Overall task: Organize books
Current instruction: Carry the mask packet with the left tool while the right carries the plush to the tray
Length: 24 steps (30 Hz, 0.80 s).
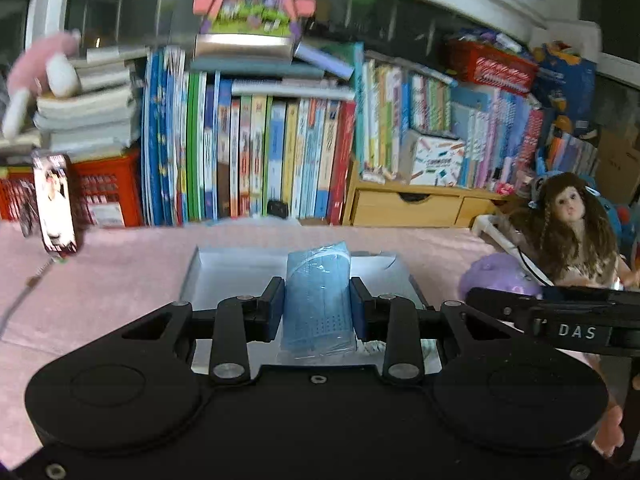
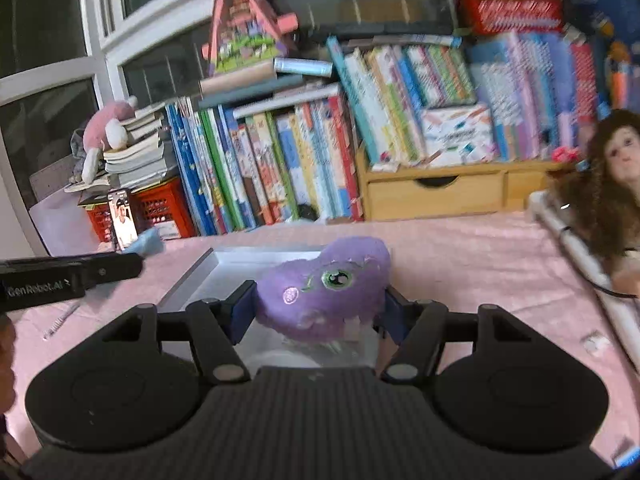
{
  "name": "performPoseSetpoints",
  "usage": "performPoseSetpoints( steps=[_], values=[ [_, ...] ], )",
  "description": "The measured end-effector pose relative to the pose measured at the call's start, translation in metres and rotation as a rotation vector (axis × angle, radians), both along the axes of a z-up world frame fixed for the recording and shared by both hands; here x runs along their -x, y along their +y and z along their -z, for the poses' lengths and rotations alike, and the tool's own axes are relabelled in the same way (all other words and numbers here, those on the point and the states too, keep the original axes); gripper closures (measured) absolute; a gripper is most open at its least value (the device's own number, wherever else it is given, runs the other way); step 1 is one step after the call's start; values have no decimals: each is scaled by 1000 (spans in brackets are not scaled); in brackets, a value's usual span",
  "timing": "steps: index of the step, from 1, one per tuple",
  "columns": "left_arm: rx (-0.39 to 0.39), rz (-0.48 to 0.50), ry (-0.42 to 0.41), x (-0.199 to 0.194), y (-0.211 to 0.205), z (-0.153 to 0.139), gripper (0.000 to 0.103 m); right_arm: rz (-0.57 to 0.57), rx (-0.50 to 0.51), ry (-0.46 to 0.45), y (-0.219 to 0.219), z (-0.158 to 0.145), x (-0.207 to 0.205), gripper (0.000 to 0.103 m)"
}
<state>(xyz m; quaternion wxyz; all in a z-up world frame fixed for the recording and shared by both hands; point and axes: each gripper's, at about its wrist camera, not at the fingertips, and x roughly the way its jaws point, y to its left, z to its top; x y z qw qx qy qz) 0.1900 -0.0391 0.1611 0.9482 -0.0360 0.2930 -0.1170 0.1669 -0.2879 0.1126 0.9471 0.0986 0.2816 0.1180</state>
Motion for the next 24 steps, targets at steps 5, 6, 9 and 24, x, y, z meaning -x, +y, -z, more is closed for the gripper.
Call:
performPoseSetpoints(
  steps=[5,6,9,24],
  values=[
    [18,-34,131,-61,-2,14,71,-13,-16,80,5,5,-47,36],
    [24,-35,159,-71,-2,18,71,-24,-4,89,8,7,-55,36],
    [59,-46,233,-98,-1,34,71,-66,71,109,21,18,-77,36],
    [30,-76,432,-170,-14,85,71,-140,288,206,54,65,-137,36]
  ],
)
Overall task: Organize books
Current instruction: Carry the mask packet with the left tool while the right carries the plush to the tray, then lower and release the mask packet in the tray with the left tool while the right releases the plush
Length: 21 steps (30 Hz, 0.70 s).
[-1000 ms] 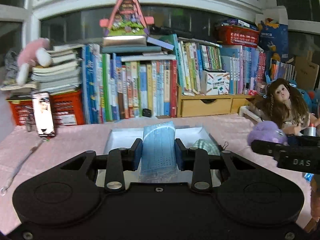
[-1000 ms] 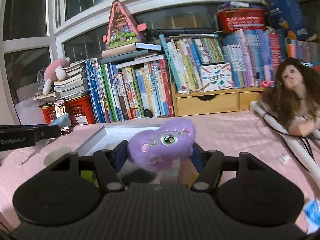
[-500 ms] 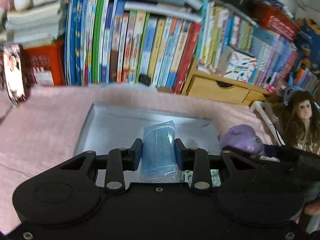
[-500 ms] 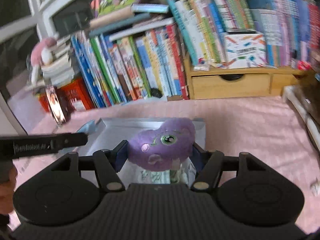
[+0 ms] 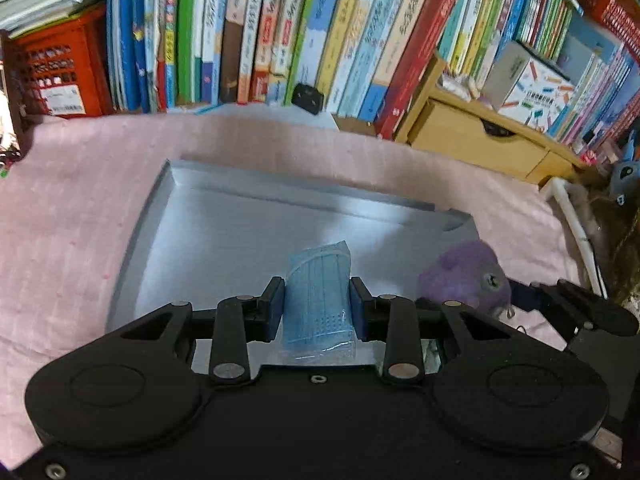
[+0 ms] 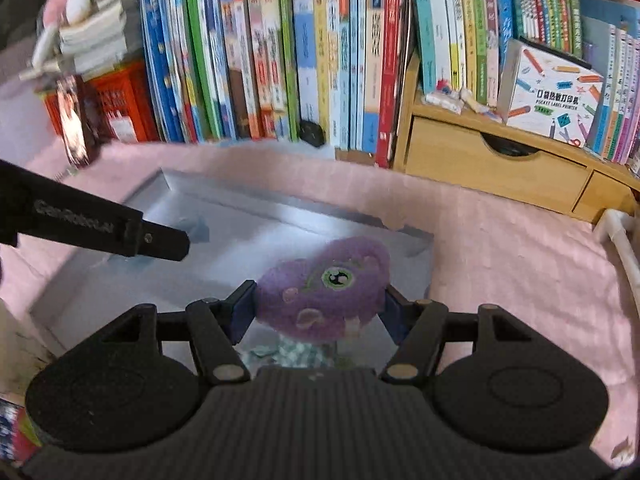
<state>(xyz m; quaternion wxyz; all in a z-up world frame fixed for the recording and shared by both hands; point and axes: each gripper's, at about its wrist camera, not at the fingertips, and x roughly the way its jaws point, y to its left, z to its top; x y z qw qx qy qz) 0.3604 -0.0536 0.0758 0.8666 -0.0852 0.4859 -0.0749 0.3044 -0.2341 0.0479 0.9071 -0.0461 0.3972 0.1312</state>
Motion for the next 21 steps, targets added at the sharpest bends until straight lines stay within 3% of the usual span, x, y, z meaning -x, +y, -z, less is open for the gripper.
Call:
performPoseSetpoints(
  steps=[11,21],
  values=[
    [-15,34,63,-4,-17,21,71,24,58,97,-12,17,-12,35],
    [9,59,72,-1,-22,29,69,-7,74,114,-9,24,-9,35]
  ],
)
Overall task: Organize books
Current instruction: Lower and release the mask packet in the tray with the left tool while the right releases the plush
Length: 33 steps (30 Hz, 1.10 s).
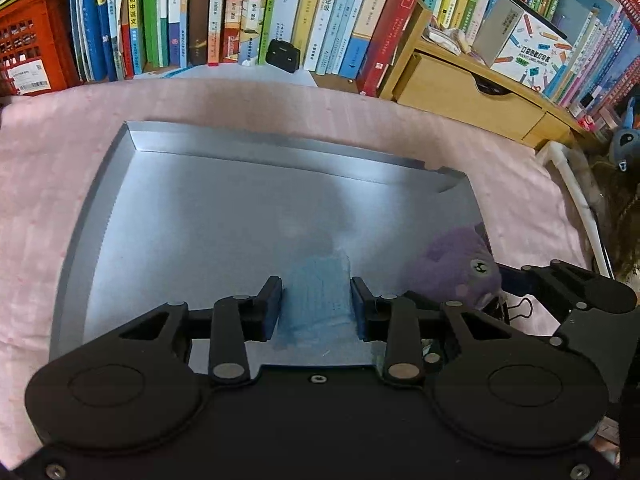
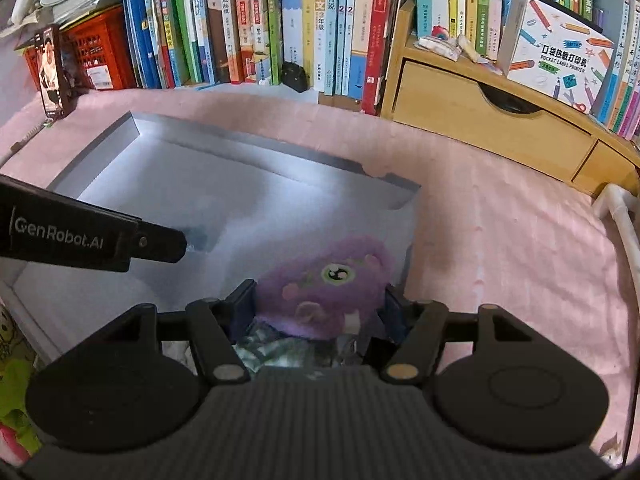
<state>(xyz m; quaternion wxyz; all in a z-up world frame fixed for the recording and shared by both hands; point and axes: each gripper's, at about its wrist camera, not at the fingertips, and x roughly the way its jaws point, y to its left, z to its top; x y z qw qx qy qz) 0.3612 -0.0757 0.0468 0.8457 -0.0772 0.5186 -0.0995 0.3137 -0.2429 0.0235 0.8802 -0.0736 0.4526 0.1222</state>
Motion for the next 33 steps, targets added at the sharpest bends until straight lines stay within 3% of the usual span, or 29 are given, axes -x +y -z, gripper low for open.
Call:
performPoseSetpoints(
  steps=[9,12,14,19,33],
  values=[
    [0,11,2,3,-1,1,61,-37,-23,-12,0,3,4,25],
    [-13,6,-12,6,-1,-2,52,-45,-37,-23,-2,3,8,20],
    [-30,-2,-29,8,0,-6,40,-43,-41,-33,-3,2,10,17],
    [-46,-8,-78,17,2,-20,32,-41,-59,-71,-8,-8,15,13],
    [-34,-15,-197,66,26,-61,25,12,-131,-208,-23,-50,54,5]
  ],
)
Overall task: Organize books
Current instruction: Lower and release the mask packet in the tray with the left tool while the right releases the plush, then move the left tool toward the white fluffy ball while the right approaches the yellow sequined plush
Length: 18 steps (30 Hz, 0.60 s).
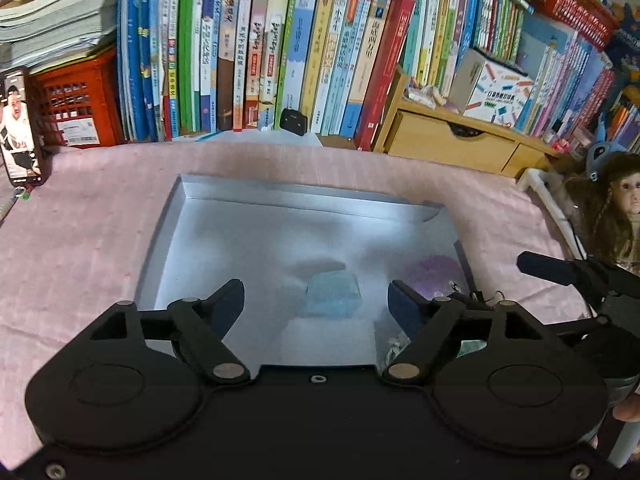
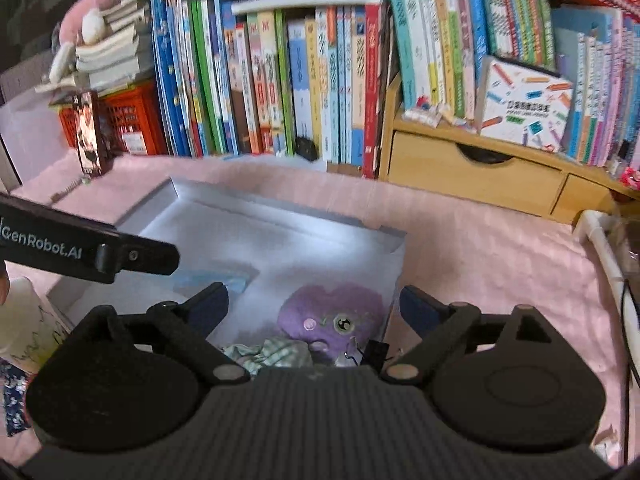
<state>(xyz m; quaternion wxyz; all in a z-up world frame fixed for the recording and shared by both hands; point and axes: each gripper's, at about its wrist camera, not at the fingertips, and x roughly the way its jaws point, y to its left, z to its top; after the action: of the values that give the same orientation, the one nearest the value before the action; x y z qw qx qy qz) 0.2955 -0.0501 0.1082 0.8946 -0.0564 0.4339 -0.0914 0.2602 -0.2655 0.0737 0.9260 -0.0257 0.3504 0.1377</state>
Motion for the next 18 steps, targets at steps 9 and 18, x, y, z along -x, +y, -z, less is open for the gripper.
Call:
performPoseSetpoints(
  steps=[9,18],
  values=[
    [4,54,-50,44,11,-12,23,0,-62,-110,-15,-22,53,1],
    [17,123,-136,96,7,-25,21,-24,-68,-188,-22,-26,102,0]
  ],
)
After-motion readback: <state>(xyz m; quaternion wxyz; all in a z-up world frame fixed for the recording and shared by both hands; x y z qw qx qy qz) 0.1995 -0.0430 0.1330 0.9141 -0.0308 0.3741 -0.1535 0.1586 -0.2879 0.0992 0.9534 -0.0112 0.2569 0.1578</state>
